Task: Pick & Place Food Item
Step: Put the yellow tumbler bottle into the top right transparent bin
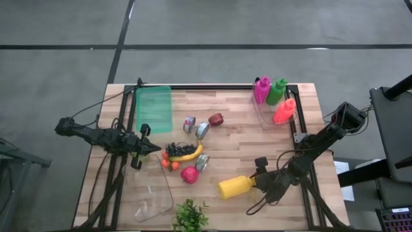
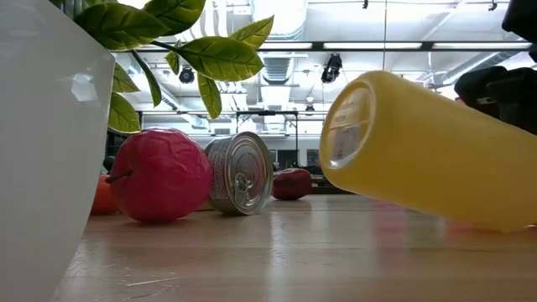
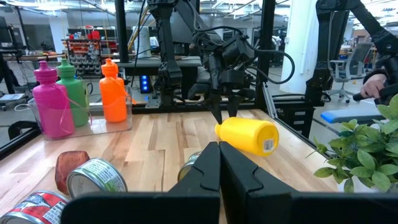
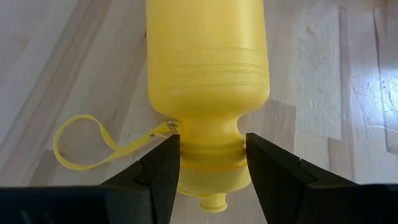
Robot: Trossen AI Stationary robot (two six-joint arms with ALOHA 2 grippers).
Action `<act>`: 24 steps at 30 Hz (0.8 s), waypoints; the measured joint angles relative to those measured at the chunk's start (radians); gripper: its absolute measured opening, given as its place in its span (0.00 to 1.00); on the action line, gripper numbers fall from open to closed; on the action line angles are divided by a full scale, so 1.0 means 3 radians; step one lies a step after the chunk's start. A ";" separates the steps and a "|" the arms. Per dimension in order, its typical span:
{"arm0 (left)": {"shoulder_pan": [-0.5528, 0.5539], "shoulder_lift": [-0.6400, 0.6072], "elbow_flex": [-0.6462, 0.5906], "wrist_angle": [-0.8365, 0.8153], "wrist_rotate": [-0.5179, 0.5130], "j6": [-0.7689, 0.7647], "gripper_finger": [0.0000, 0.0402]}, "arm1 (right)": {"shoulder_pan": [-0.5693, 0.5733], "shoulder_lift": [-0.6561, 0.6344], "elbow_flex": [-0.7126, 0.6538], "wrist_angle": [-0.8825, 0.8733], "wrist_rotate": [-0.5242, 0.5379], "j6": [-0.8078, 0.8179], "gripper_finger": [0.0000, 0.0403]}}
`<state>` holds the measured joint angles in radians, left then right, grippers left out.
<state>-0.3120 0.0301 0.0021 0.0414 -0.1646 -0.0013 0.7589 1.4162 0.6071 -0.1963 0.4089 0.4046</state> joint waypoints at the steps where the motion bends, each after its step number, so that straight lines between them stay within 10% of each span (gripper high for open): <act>1: 0.0000 0.0000 0.0000 0.0000 0.0000 0.0000 0.00 | 0.0000 0.0000 0.0000 0.0000 0.0005 0.0000 0.43; 24: -0.0001 0.0001 0.0000 0.0000 0.0000 0.0000 0.00 | 0.0000 0.0000 0.0000 0.0004 0.0119 -0.0038 0.63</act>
<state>-0.3122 0.0303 0.0021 0.0414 -0.1646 -0.0013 0.7589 1.4162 0.6071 -0.1951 0.4445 0.3931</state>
